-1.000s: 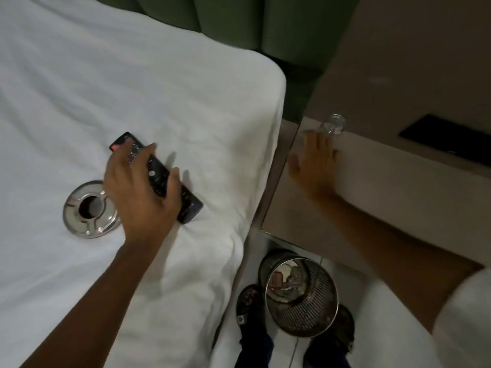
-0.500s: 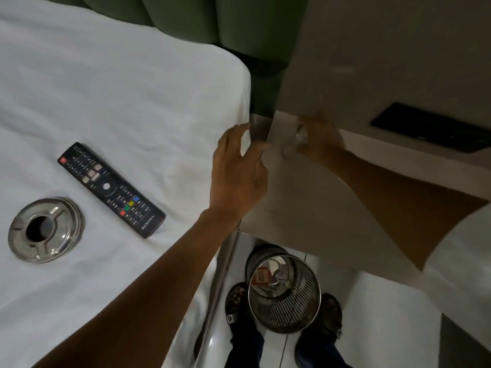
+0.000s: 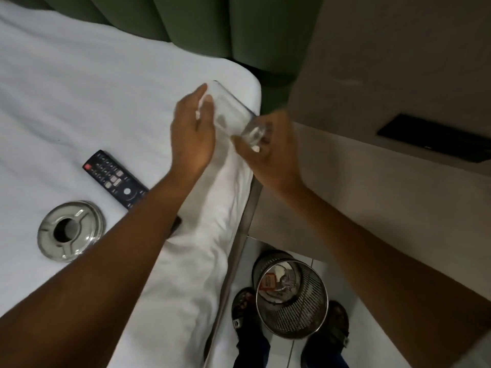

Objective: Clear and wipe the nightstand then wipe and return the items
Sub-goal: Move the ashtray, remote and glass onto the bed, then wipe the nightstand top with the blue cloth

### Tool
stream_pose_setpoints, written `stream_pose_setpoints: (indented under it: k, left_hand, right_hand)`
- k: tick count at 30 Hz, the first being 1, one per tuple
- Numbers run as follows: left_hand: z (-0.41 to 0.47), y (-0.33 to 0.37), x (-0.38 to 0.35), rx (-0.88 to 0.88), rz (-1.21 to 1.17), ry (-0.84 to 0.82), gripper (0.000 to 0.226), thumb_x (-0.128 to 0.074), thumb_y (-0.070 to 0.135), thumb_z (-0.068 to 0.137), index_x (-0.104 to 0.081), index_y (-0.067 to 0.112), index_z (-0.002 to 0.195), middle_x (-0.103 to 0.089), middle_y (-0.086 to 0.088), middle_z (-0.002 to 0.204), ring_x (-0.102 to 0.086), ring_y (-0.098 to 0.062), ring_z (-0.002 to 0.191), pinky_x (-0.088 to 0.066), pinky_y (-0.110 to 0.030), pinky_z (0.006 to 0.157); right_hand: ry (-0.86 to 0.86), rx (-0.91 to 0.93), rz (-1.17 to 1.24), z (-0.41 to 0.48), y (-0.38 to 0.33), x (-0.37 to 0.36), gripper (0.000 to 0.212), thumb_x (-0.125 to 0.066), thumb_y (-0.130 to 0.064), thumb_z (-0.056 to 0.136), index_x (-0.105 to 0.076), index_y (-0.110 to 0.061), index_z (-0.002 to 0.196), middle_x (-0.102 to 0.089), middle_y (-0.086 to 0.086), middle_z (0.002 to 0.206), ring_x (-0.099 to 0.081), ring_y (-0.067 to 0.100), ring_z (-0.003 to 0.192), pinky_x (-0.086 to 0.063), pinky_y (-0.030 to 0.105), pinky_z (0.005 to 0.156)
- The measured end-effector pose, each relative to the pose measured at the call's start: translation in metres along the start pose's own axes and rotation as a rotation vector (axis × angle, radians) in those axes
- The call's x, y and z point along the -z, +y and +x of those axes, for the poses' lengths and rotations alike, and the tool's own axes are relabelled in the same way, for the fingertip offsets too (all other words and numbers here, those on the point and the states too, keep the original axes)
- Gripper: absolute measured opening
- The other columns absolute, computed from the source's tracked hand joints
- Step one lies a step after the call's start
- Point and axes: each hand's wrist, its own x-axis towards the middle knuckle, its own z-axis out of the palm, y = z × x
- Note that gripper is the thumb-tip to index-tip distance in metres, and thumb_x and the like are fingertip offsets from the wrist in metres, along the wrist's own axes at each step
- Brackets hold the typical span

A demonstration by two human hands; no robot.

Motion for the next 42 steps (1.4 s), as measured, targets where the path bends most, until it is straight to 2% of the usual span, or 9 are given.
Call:
stream_pose_setpoints:
  k: [2,8,11,14,20,28,32,36,42]
  left_hand:
    - [0.01,-0.021,0.03,0.05,0.032,0.064,0.041,-0.039,0.033,0.104,-0.051,0.021,0.14,-0.051,-0.004,0.143,-0.044,-0.002,0.122,-0.024,0.011,0.089]
    - [-0.001,-0.08,0.095,0.078,0.273,-0.017,0.056,-0.026,0.047,0.104,-0.034,0.019,0.151,-0.036,-0.008,0.155,-0.027,-0.019,0.146,-0.02,-0.028,0.118]
    - [-0.012,-0.084,0.097,0.022,0.385,0.029,0.059,-0.022,0.049,0.102,-0.031,0.018,0.151,-0.025,-0.015,0.16,-0.018,-0.027,0.149,-0.016,-0.045,0.123]
    - [-0.032,-0.061,0.073,-0.17,0.462,0.092,0.056,-0.029,0.045,0.102,-0.039,0.013,0.147,-0.033,-0.018,0.155,-0.028,-0.03,0.145,-0.024,-0.045,0.119]
    - [-0.123,-0.016,-0.047,-0.411,0.454,-0.182,0.052,-0.033,0.045,0.101,-0.049,0.014,0.14,-0.043,-0.013,0.151,-0.039,-0.027,0.138,-0.026,-0.036,0.113]
    - [-0.221,-0.029,-0.254,-0.63,0.729,-0.697,0.054,-0.036,0.05,0.099,-0.055,0.016,0.136,-0.049,-0.016,0.148,-0.047,-0.034,0.134,-0.035,-0.054,0.108]
    - [-0.235,-0.033,-0.343,-0.586,0.804,-0.767,0.066,-0.027,0.052,0.096,-0.034,0.014,0.15,-0.029,-0.023,0.158,-0.027,-0.04,0.146,-0.022,-0.061,0.116]
    - [-0.239,-0.048,-0.365,-0.546,0.826,-0.635,0.067,-0.023,0.055,0.098,-0.019,0.021,0.154,-0.015,-0.019,0.163,-0.011,-0.036,0.151,-0.009,-0.059,0.12]
    - [-0.237,-0.048,-0.366,-0.574,0.782,-0.57,0.066,-0.029,0.057,0.097,-0.023,0.021,0.153,-0.017,-0.017,0.162,-0.012,-0.034,0.151,-0.009,-0.057,0.12]
  right_hand:
    - [-0.065,0.031,0.005,0.0,-0.016,-0.034,0.041,-0.078,-0.031,0.07,-0.051,-0.008,0.091,-0.056,0.008,0.093,-0.058,0.022,0.083,-0.052,0.047,0.071]
    - [-0.311,0.245,-0.305,-0.008,-0.028,-0.09,0.045,-0.069,-0.047,0.074,-0.058,-0.013,0.101,-0.066,0.002,0.094,-0.063,0.025,0.086,-0.051,0.046,0.074]
    - [-0.256,0.274,-0.349,-0.02,-0.021,-0.079,0.044,-0.063,-0.045,0.081,-0.061,-0.017,0.115,-0.066,0.0,0.114,-0.057,0.023,0.11,-0.047,0.044,0.089]
    - [-0.119,0.227,-0.377,-0.038,0.0,-0.043,0.039,-0.057,-0.037,0.089,-0.058,-0.013,0.12,-0.065,0.006,0.117,-0.057,0.025,0.108,-0.047,0.041,0.09]
    - [-0.097,-0.04,-0.642,-0.095,0.066,0.077,0.051,-0.04,-0.043,0.094,-0.038,-0.018,0.138,-0.044,0.013,0.144,-0.042,0.031,0.129,-0.033,0.046,0.103]
    - [-0.063,-0.465,-0.949,-0.213,0.175,0.294,0.057,-0.03,-0.05,0.093,-0.032,-0.024,0.144,-0.024,0.009,0.157,-0.023,0.03,0.142,-0.021,0.049,0.111]
    - [0.113,-0.697,-1.061,-0.268,0.244,0.428,0.065,-0.022,-0.051,0.092,-0.027,-0.016,0.146,-0.024,0.014,0.156,-0.019,0.031,0.144,-0.017,0.052,0.113]
    - [0.218,-0.893,-1.125,-0.294,0.294,0.523,0.065,-0.028,-0.049,0.094,-0.021,-0.014,0.148,-0.016,0.014,0.158,-0.012,0.029,0.146,-0.01,0.054,0.115]
    - [0.362,-0.885,-1.024,-0.288,0.314,0.465,0.066,-0.021,-0.053,0.095,-0.019,-0.015,0.149,-0.015,0.018,0.158,-0.013,0.032,0.146,-0.015,0.048,0.118]
